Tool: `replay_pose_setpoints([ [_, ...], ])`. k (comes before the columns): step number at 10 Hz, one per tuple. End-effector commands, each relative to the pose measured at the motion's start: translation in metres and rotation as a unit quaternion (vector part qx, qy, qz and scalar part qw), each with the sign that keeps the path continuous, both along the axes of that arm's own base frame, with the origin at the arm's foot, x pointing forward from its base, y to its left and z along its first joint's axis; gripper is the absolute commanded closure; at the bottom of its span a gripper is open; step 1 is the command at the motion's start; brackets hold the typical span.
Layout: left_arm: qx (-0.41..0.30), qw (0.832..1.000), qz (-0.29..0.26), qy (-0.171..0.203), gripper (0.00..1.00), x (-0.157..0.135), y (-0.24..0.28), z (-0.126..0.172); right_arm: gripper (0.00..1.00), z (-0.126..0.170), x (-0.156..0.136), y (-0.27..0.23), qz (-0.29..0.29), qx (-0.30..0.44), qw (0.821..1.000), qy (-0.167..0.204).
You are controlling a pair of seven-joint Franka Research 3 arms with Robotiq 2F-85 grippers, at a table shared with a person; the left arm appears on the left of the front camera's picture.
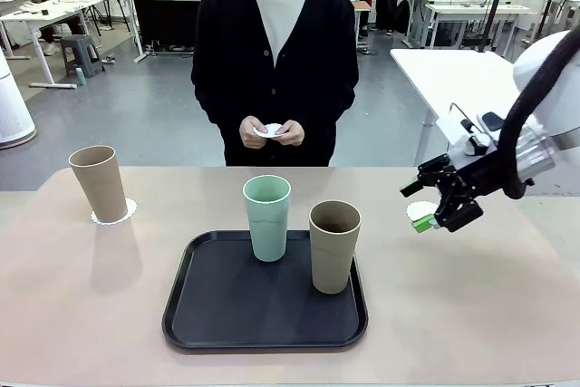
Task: Place coasters on the table and set cups on them.
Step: Take one Reusable plastic cup from the Flat Tray and place it on a coaster set by the human.
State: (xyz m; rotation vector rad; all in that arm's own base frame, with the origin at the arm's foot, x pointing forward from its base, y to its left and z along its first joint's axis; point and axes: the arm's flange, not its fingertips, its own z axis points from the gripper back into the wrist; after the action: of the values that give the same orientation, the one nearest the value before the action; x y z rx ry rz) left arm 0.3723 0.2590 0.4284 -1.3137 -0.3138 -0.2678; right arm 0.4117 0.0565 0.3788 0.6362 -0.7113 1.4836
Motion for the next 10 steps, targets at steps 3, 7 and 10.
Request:
replay_pose_setpoints([
  [3,0.001,1.000,0.002,-0.001,0.00,-0.001,0.002,0.001,0.00,-0.029,0.009,0.010,-0.007,-0.002,1.000,-0.005],
  [7,0.001,1.000,0.002,-0.001,0.00,-0.001,0.002,0.001,0.00,-0.025,0.006,0.009,-0.001,-0.014,1.000,0.014],
  [10,0.001,1.000,0.002,-0.001,0.00,-0.001,0.002,0.001,0.00,-0.025,0.006,0.009,-0.001,-0.014,1.000,0.014],
])
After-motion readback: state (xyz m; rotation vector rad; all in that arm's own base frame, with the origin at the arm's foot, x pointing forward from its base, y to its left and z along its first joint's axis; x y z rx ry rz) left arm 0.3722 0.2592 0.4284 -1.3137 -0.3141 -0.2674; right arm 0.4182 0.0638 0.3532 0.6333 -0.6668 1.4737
